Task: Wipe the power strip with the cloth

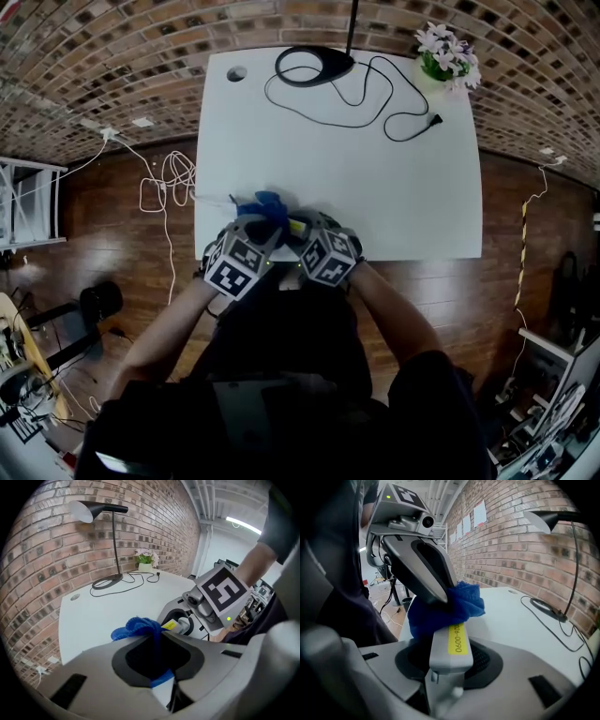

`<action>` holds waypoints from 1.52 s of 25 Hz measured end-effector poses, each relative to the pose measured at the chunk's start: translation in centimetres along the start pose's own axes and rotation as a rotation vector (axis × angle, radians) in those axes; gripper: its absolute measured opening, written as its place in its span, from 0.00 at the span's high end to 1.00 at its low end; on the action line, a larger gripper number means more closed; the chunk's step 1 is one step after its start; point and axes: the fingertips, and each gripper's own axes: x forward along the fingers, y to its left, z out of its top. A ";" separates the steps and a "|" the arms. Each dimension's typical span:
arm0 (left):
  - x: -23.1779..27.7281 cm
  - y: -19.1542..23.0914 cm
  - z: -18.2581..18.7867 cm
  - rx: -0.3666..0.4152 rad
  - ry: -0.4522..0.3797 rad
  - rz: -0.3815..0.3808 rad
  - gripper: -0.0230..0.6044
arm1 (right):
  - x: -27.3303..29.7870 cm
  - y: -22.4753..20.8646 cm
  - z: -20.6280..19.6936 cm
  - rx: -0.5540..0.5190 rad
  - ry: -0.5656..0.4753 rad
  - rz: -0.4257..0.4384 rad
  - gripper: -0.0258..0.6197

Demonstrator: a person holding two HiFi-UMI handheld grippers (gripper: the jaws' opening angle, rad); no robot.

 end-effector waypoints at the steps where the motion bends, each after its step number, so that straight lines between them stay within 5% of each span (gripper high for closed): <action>1: 0.1 -0.2 0.3 -0.004 -0.010 -0.009 0.86 | 0.0 0.0 0.0 -0.001 0.000 0.001 0.73; 10: 2.2 -3.9 2.6 0.018 0.006 -0.125 0.86 | 0.1 -0.1 -0.2 -0.017 -0.009 -0.005 0.72; 22: 2.4 -4.4 2.9 0.014 0.006 -0.175 0.86 | -0.1 -0.1 -0.2 -0.016 -0.019 -0.020 0.72; 29: 1.8 -2.5 2.0 -0.272 -0.021 -0.261 0.87 | -0.1 -0.1 -0.2 -0.024 -0.027 -0.031 0.72; 34: 0.1 0.5 1.4 -0.352 -0.050 -0.192 0.87 | -0.2 -0.1 -0.1 -0.042 -0.036 -0.046 0.72; 38: -0.2 2.4 0.9 -0.202 0.011 -0.047 0.86 | -0.2 -0.1 -0.1 -0.038 -0.034 -0.043 0.72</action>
